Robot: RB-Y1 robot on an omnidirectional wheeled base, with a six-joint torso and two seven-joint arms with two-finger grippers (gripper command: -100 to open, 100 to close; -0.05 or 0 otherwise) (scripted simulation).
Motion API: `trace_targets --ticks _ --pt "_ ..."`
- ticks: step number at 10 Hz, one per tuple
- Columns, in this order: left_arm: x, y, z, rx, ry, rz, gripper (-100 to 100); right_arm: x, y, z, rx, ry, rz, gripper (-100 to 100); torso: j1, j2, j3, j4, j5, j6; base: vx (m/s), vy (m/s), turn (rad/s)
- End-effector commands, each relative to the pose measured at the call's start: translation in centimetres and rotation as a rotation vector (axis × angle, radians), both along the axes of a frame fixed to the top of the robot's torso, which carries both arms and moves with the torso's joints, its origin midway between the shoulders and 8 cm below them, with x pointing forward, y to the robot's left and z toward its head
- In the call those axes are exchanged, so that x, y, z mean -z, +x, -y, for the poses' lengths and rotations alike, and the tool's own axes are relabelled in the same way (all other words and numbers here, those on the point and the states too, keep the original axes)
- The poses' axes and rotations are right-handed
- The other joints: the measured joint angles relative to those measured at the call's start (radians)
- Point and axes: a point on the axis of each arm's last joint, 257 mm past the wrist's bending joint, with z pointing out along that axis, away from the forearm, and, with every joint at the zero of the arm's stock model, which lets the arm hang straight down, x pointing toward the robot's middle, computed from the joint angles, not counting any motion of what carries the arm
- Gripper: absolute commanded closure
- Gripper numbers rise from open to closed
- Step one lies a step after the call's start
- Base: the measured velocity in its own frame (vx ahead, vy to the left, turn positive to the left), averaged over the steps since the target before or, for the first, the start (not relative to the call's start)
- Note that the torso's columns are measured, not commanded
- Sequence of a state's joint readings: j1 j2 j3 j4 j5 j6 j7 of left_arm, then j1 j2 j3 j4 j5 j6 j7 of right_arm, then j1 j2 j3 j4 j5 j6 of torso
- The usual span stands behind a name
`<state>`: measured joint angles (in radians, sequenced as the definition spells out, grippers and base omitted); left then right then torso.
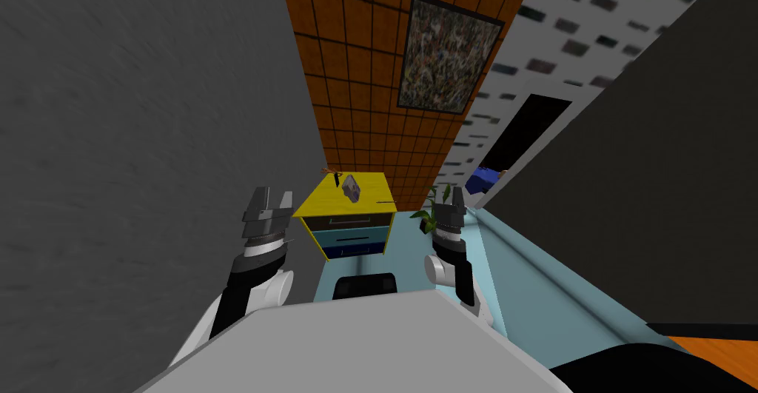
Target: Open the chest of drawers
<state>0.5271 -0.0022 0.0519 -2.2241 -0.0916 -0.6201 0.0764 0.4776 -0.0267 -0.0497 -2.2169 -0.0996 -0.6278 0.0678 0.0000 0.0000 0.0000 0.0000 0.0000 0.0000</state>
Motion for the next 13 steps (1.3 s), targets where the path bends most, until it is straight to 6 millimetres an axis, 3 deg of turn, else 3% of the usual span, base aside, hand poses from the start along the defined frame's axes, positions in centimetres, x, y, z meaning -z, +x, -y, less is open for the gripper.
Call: trace_targets --ticks 1,9,10,13 --pt "0.0 0.0 0.0 0.0 0.0 0.0 0 0.0 0.0 0.0 0.0 0.0 0.0 0 0.0 0.04 -0.082 0.041 0.0 0.0 0.0 0.0 0.0" --pt "0.0 0.0 0.0 0.0 0.0 0.0 0 0.0 0.0 0.0 0.0 0.0 0.0 0 0.0 0.618 -1.234 0.617 0.0 0.0 0.0 0.0 0.0" --pt "0.3 0.1 0.3 0.014 0.027 -0.008 -100 0.0 0.0 0.0 0.0 0.0 0.0 0 0.0 0.691 -1.382 0.691 0.0 0.0 0.012 -0.003 0.004" --pt "1.6 0.5 0.8 0.042 0.084 -0.026 -100 0.0 0.0 0.0 0.0 0.0 0.0 0 0.0 0.736 -1.475 0.737 0.0 0.0 0.019 -0.009 0.006"
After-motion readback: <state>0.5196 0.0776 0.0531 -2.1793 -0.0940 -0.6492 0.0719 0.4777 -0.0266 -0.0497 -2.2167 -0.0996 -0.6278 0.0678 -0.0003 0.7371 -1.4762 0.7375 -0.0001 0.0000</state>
